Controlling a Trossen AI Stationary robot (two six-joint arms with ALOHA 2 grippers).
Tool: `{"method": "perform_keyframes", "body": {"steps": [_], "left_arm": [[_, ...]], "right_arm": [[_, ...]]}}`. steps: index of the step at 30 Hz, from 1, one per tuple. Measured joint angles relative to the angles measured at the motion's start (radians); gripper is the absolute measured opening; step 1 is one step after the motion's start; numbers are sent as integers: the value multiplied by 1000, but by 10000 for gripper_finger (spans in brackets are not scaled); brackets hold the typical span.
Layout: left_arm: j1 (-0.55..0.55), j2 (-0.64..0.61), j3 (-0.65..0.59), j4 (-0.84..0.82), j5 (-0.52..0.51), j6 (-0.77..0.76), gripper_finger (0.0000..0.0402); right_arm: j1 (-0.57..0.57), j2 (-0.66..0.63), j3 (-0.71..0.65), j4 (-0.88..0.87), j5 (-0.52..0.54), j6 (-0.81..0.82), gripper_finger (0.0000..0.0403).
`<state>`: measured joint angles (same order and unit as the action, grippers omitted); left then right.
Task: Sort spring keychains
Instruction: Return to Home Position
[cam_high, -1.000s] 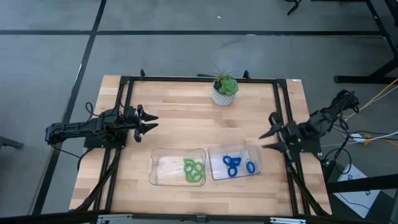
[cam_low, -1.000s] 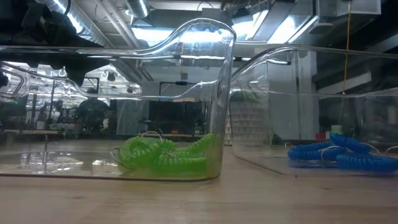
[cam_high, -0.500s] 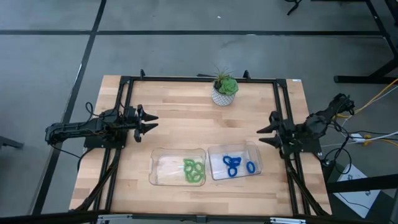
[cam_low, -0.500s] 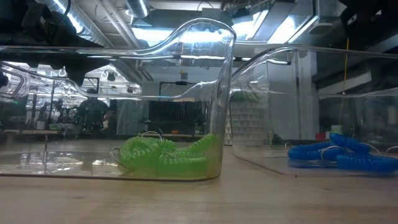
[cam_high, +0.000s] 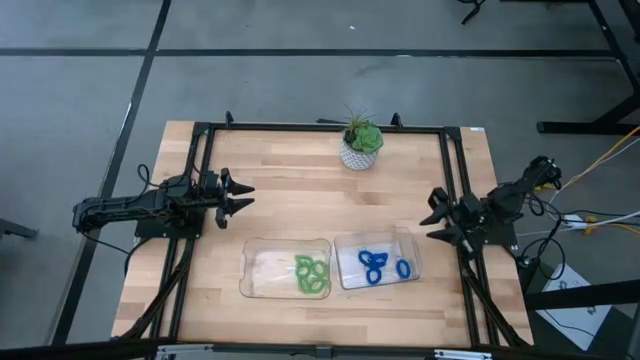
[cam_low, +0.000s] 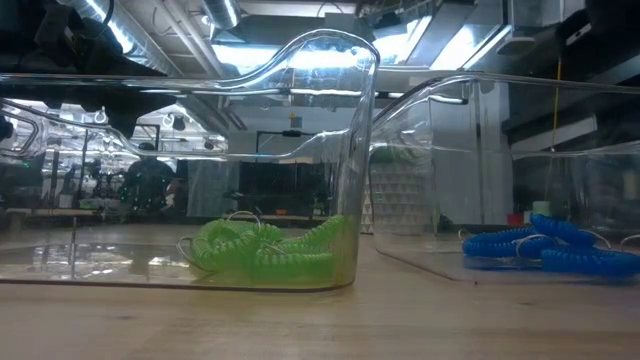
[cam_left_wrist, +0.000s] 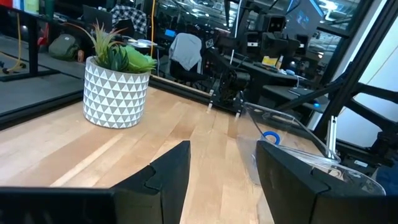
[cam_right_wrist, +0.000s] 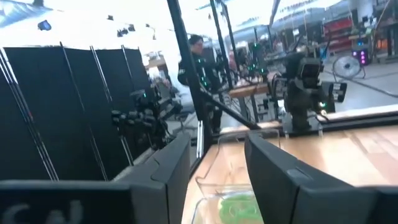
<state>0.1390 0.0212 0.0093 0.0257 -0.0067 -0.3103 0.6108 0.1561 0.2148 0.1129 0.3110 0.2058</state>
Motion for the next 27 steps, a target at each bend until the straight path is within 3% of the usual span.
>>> {"method": "perform_keyframes", "body": {"steps": [5,11,22,27], "left_arm": [[0,0,0,0,0,0,178],[0,0,0,0,0,0,178],[0,0,0,0,0,0,178],[0,0,0,0,0,0,178]], "right_arm": [[-40,-63,-68,24,-8,54,152],[-121,-152,-155,59,-94,135,152],[-317,-154,-188,-4,-160,85,152],[-431,-154,-188,-90,-382,105,152]]}}
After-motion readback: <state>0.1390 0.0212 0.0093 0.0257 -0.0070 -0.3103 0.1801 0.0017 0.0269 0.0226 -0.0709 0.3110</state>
